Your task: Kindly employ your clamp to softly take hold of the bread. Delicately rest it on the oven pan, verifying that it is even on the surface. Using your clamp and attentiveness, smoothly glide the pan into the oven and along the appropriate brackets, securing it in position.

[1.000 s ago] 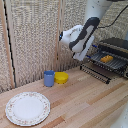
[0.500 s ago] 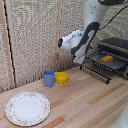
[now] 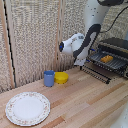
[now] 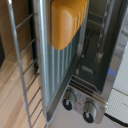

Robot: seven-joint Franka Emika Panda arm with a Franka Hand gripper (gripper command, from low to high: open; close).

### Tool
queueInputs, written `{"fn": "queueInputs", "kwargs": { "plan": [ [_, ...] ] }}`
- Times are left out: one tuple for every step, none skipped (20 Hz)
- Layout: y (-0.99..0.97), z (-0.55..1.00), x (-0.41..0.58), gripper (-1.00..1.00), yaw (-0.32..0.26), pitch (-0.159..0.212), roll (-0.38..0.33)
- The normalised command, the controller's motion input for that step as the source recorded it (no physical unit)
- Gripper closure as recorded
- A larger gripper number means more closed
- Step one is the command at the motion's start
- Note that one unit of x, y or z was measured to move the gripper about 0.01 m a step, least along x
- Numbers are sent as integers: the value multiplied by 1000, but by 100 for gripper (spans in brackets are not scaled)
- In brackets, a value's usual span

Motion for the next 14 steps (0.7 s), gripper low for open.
{"fn": "queueInputs", "kwargs": {
  "plan": [
    [-220,-191,-274,-100,156,-3,-150],
    [-289,-160,-223,-100,177,0,-152],
    [-317,-129,-209,-100,195,0,-138],
    [-323,-57,-220,-100,199,0,-131],
    [-317,0,-200,-100,180,0,-144],
    [-311,0,-257,-100,155,0,-155],
    [-323,0,-234,-100,151,0,-161],
    [-314,0,-254,-100,146,0,-156],
    [-343,0,-249,-100,139,0,-125],
    [-366,0,-217,-100,142,11,-102],
    [-389,-54,-169,-100,159,14,-77],
    [-383,-91,-131,-100,160,23,-68],
    [-374,-117,-51,-100,153,28,-50],
    [-357,-89,-57,-100,151,24,-38]
  ]
}}
